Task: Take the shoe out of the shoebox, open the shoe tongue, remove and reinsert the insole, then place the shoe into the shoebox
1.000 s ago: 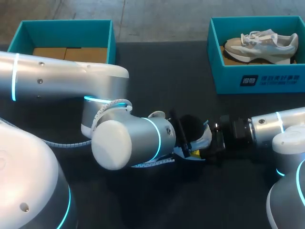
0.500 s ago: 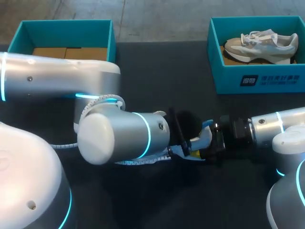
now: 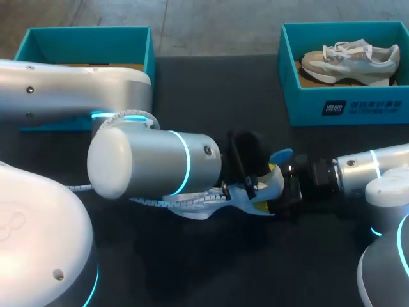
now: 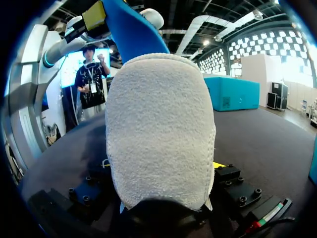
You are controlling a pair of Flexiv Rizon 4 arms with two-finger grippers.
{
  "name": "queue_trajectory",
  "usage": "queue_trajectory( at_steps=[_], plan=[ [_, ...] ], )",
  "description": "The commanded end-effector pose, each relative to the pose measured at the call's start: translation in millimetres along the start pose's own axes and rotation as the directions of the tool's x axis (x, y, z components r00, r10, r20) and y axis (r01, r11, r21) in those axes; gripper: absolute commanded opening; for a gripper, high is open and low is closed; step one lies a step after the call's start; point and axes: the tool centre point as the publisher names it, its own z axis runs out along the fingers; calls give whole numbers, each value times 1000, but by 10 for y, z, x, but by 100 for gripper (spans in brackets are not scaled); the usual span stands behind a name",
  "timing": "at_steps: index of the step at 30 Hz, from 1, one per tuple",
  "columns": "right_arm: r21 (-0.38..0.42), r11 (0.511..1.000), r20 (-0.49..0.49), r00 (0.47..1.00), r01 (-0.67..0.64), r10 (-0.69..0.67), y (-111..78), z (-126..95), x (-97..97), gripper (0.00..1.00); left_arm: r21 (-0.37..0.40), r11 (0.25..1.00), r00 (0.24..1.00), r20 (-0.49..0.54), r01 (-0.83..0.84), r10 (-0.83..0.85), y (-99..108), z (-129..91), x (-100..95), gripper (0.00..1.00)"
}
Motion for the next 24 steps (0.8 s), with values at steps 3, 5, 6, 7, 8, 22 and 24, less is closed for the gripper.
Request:
queue_trajectory(
  at_steps=[3, 5, 6, 7, 8, 22, 24],
  plan=[
    [2, 1000, 2, 1000, 0, 0, 6, 4, 4, 0, -1, 1000, 999, -30, 14, -14, -212, -67, -74, 0],
    [2, 1000, 2, 1000, 0, 0, 6, 4, 4, 0, 0, 1000, 999, -34, 16, -16, -275, -81, -82, 0],
    [2, 1000, 2, 1000, 0, 0, 6, 4, 4, 0, -3, 1000, 999, -36, 20, -20, -307, -87, -87, 0],
    [2, 1000, 2, 1000, 0, 0, 6, 4, 4, 0, -5, 1000, 999, -40, 21, -21, -336, -92, -95, 0],
    [2, 1000, 2, 1000, 0, 0, 6, 4, 4, 0, -9, 1000, 999, -42, 26, -26, -365, -96, -104, 0],
    [2, 1000, 2, 1000, 0, 0, 6, 4, 4, 0, -46, 989, 979, -140, 141, -146, -716, -301, -260, 0],
    [2, 1000, 2, 1000, 0, 0, 6, 4, 4, 0, -53, 987, 973, -167, 155, -162, -754, -338, -270, 0]
  ],
)
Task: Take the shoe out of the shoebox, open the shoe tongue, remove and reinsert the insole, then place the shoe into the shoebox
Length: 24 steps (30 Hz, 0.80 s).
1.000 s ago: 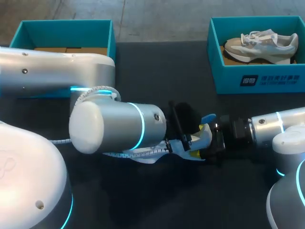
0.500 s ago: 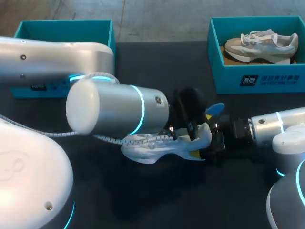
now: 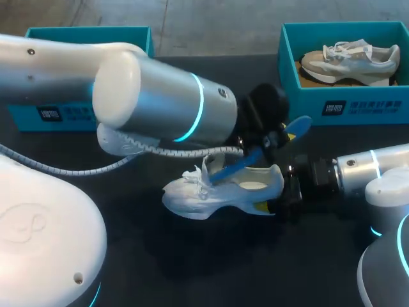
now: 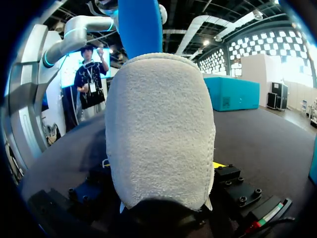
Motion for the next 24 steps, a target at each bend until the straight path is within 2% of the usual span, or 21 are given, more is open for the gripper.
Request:
queue_trajectory(
  at_steps=[1, 17, 24],
  plan=[
    [2, 1000, 2, 1000, 0, 0, 6, 2, 5, 0, -16, 1000, 998, -68, 10, -11, -50, -156, -45, 0],
    [2, 1000, 2, 1000, 0, 0, 6, 2, 5, 0, -86, 994, 947, -308, 64, -88, -330, -534, -96, 0],
    [2, 1000, 2, 1000, 0, 0, 6, 2, 5, 0, -80, 994, 936, -340, 69, -92, -335, -695, -107, 0]
  ],
)
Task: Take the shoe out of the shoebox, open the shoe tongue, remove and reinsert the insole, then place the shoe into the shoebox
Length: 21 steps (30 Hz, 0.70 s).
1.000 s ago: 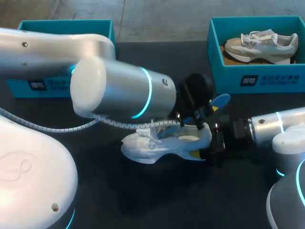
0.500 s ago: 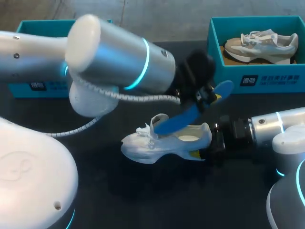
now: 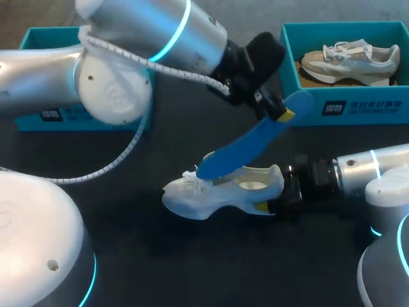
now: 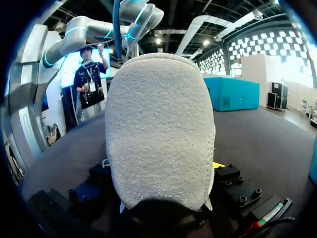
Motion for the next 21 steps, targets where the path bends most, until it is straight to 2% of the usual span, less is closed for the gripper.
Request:
queue_trajectory(
  at_steps=[1, 7, 11, 17, 21],
  plan=[
    [2, 1000, 2, 1000, 0, 0, 6, 2, 5, 0, 20, 1000, 998, -68, -7, 8, 75, -211, 14, 0],
    [2, 1000, 2, 1000, 0, 0, 6, 2, 5, 0, 110, 994, 996, -80, -28, 37, 109, -420, 114, 0],
    [2, 1000, 2, 1000, 0, 0, 6, 2, 5, 0, 142, 989, 992, -118, -27, 44, 96, -546, 167, 0],
    [2, 1000, 2, 1000, 0, 0, 6, 2, 5, 0, 182, 983, 983, -178, -17, 50, -19, -738, 218, 0],
    [2, 1000, 2, 1000, 0, 0, 6, 2, 5, 0, 223, 975, 984, -171, 0, 39, -121, -859, 231, 0]
  ],
)
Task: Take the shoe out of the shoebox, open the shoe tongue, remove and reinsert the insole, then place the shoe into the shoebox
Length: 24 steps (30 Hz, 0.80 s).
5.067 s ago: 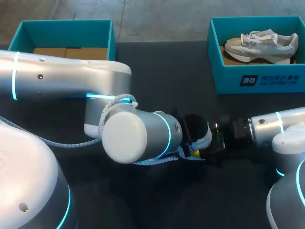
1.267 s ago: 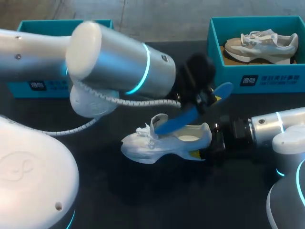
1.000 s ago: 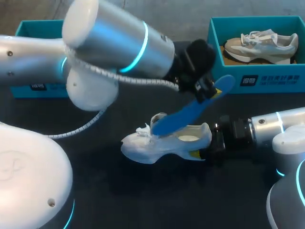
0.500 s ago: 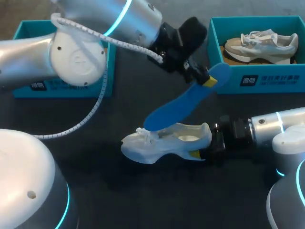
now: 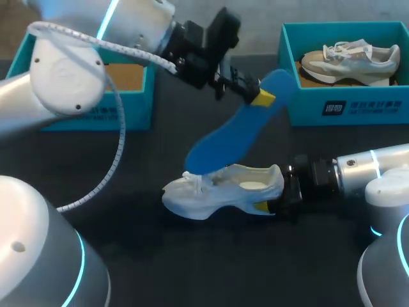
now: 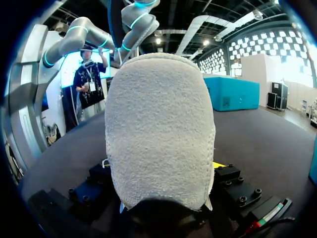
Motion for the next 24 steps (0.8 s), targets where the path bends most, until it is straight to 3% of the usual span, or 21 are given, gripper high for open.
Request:
queue_trajectory(
  at_steps=[1, 20, 24],
  plan=[
    [2, 1000, 2, 1000, 0, 0, 6, 3, 5, 0, 35, 999, 1000, 7, 9, -9, -44, -152, 55, 0],
    [2, 1000, 2, 1000, 0, 0, 6, 3, 5, 0, 41, 999, 1000, 2, 16, -16, -109, -179, 43, 0],
    [2, 1000, 2, 1000, 0, 0, 6, 3, 5, 0, 88, 996, 1000, 4, 21, -22, -111, -276, 127, 0]
  ],
)
